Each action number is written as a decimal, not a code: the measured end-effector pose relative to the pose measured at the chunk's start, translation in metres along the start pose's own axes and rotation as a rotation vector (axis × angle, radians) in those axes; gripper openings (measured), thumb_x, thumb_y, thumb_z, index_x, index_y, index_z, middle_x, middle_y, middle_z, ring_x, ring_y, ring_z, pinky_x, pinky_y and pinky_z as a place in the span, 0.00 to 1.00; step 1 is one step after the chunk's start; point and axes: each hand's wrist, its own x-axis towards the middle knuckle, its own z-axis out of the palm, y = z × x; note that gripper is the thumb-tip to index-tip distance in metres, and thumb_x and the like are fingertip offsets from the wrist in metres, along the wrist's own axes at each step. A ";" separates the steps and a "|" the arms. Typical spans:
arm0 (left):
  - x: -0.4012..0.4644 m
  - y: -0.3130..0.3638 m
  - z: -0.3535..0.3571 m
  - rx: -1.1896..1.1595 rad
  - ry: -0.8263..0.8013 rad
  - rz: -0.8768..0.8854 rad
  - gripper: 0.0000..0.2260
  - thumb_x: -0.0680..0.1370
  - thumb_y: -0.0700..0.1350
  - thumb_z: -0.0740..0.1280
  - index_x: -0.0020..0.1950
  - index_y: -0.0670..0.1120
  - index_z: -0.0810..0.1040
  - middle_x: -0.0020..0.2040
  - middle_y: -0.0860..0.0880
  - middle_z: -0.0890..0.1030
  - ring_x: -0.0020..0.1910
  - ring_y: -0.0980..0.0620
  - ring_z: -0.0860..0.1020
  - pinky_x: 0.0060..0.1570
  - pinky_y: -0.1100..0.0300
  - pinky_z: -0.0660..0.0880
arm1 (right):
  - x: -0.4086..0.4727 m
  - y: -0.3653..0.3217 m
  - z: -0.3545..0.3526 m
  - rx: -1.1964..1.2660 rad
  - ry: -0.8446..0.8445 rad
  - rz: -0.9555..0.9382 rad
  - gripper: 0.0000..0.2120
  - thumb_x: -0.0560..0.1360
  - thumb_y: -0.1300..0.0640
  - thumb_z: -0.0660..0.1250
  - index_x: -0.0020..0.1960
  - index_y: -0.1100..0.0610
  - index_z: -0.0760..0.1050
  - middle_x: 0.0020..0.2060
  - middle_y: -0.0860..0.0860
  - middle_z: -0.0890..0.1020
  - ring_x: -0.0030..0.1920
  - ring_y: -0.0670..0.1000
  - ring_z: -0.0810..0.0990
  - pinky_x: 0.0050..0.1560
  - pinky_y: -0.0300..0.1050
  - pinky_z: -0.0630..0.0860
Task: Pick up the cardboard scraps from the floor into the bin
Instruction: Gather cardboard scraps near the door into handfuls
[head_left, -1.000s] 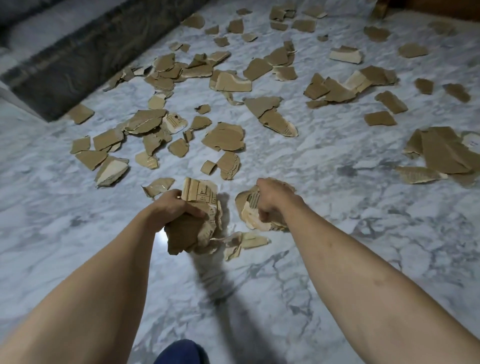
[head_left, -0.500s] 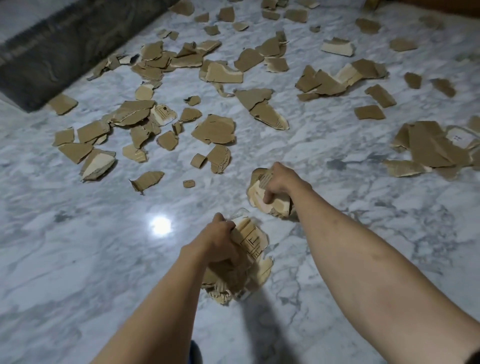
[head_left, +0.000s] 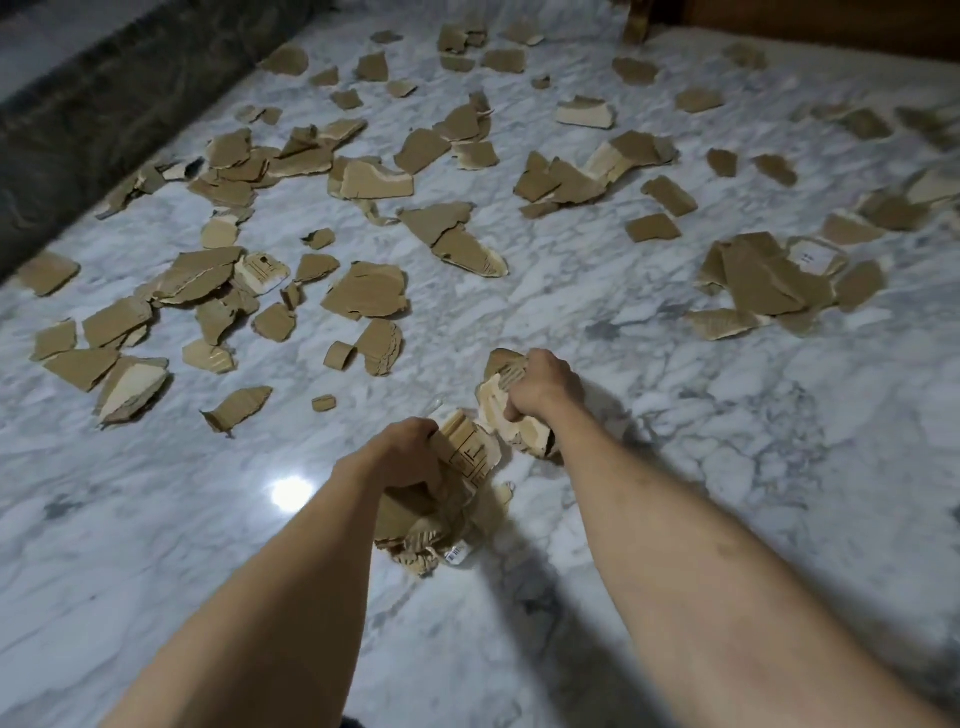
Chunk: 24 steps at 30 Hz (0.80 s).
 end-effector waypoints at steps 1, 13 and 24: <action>0.005 0.008 -0.005 0.009 0.002 0.014 0.19 0.67 0.40 0.78 0.51 0.50 0.73 0.51 0.48 0.77 0.50 0.46 0.74 0.45 0.56 0.69 | 0.003 0.011 -0.010 0.022 0.032 0.025 0.26 0.65 0.63 0.78 0.60 0.56 0.73 0.58 0.57 0.81 0.58 0.60 0.80 0.46 0.45 0.74; 0.017 0.281 -0.060 -0.244 -0.019 0.214 0.16 0.68 0.34 0.78 0.49 0.45 0.77 0.40 0.49 0.77 0.40 0.50 0.76 0.32 0.61 0.69 | -0.035 0.211 -0.301 0.486 0.224 0.322 0.43 0.63 0.66 0.80 0.74 0.60 0.65 0.69 0.57 0.74 0.69 0.60 0.72 0.66 0.52 0.74; 0.153 0.380 0.022 -0.202 -0.127 0.184 0.36 0.44 0.54 0.79 0.50 0.43 0.84 0.47 0.43 0.86 0.47 0.44 0.84 0.50 0.46 0.82 | -0.062 0.414 -0.332 0.776 0.313 0.685 0.55 0.51 0.59 0.84 0.75 0.60 0.64 0.68 0.55 0.75 0.67 0.60 0.74 0.61 0.50 0.75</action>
